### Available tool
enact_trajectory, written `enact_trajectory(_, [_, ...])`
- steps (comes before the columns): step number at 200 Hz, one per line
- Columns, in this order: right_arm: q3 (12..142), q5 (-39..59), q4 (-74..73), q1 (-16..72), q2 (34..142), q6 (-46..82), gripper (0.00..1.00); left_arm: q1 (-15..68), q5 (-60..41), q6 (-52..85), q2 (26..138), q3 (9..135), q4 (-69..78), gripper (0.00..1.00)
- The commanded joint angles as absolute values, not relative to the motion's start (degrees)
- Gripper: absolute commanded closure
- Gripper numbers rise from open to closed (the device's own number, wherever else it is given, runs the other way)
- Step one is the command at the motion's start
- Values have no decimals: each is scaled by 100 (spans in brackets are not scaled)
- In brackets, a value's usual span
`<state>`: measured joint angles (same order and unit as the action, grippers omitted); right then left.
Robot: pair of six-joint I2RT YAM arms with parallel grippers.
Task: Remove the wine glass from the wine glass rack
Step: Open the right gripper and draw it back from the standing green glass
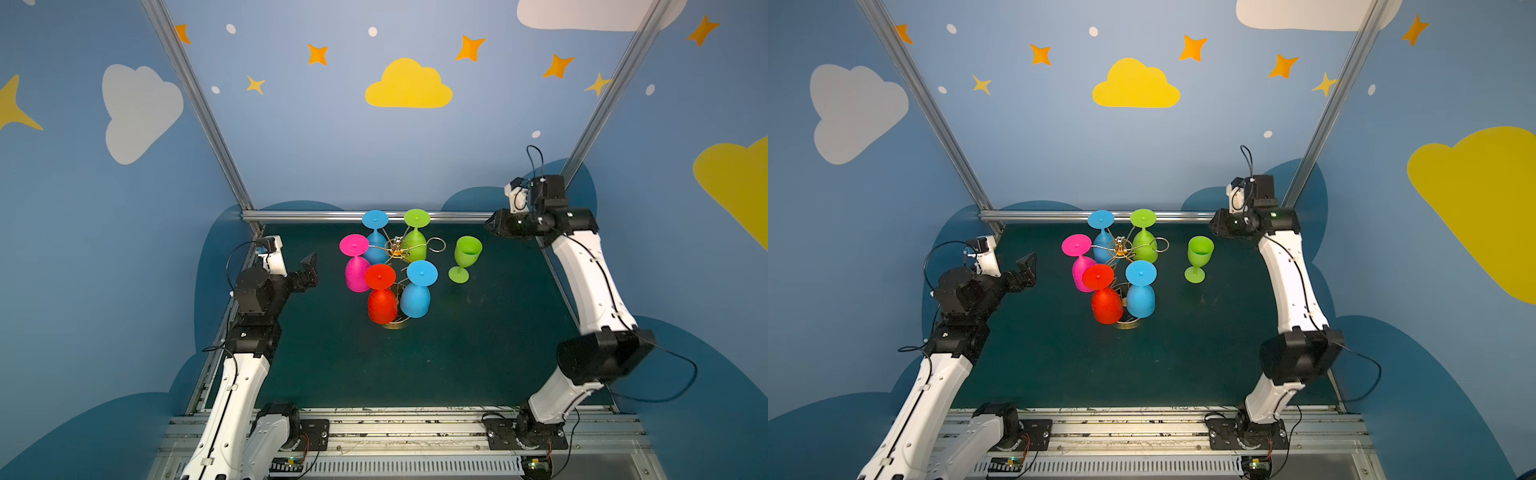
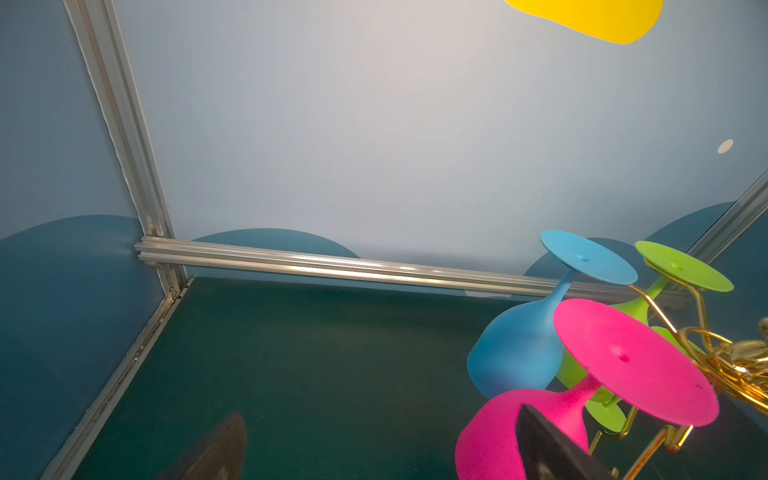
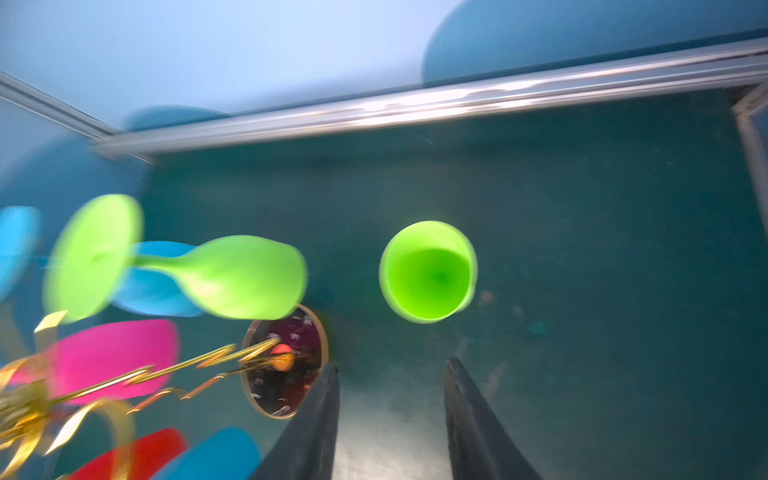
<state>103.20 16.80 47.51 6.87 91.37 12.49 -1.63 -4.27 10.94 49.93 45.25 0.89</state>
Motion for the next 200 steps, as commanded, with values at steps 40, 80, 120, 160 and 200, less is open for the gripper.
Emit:
enact_trajectory(40, [7251,2974,2495,678,6438,2564,52,-201,-536,1308,4799,4438,325,0])
enact_trajectory(80, [6292,3530,2087,848,5697,3268,51,-206,-547,1379,4808,4405,369,0])
enact_trajectory(120, [6045,3462,1693,1438,5695,3774,51,-217,-574,1441,4808,4378,396,0])
enact_trajectory(160, [6050,3422,1260,2005,6056,4171,52,-218,-598,1457,4782,4376,396,0])
enact_trajectory(200, [6151,3502,1034,2335,6445,4358,52,-214,-609,1467,4742,4373,409,0])
